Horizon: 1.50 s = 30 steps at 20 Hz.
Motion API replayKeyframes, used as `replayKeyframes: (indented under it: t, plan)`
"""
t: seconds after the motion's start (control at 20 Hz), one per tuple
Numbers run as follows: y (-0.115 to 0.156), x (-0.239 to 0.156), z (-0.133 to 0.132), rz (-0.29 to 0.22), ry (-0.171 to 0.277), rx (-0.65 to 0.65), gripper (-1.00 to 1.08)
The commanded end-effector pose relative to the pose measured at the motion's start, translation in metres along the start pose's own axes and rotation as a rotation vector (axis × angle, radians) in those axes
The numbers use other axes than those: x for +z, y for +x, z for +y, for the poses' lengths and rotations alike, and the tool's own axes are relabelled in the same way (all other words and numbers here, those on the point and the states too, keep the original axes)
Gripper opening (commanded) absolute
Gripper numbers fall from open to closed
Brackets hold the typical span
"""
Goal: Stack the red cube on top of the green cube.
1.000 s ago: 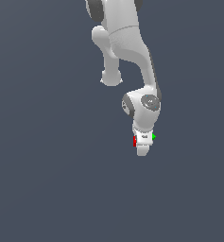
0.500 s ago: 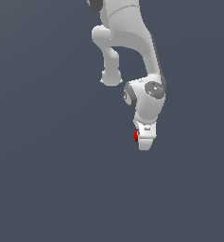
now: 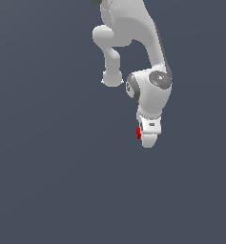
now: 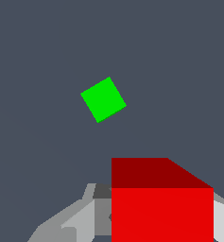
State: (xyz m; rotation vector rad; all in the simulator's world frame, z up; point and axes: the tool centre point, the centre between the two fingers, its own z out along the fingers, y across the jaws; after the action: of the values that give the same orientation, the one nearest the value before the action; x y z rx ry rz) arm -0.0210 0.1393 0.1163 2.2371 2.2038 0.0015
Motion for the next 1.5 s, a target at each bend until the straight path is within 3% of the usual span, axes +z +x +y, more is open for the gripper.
replayKeyframes:
  t: [0.0, 0.3, 0.75, 1.05, 1.1, 1.45]
  plan:
    - [0.000, 0.001, 0.000, 0.000, 0.001, 0.000, -1.00]
    - [0.015, 0.011, -0.007, 0.000, 0.001, 0.000, -1.00]
    - [0.061, 0.044, -0.026, 0.001, 0.002, 0.000, -1.00]
    - [0.072, 0.052, -0.029, 0.001, 0.002, 0.001, -1.00]
    - [0.072, 0.052, -0.029, 0.001, 0.002, 0.001, 1.00]
    - [0.072, 0.052, -0.029, 0.001, 0.002, 0.001, 1.00]
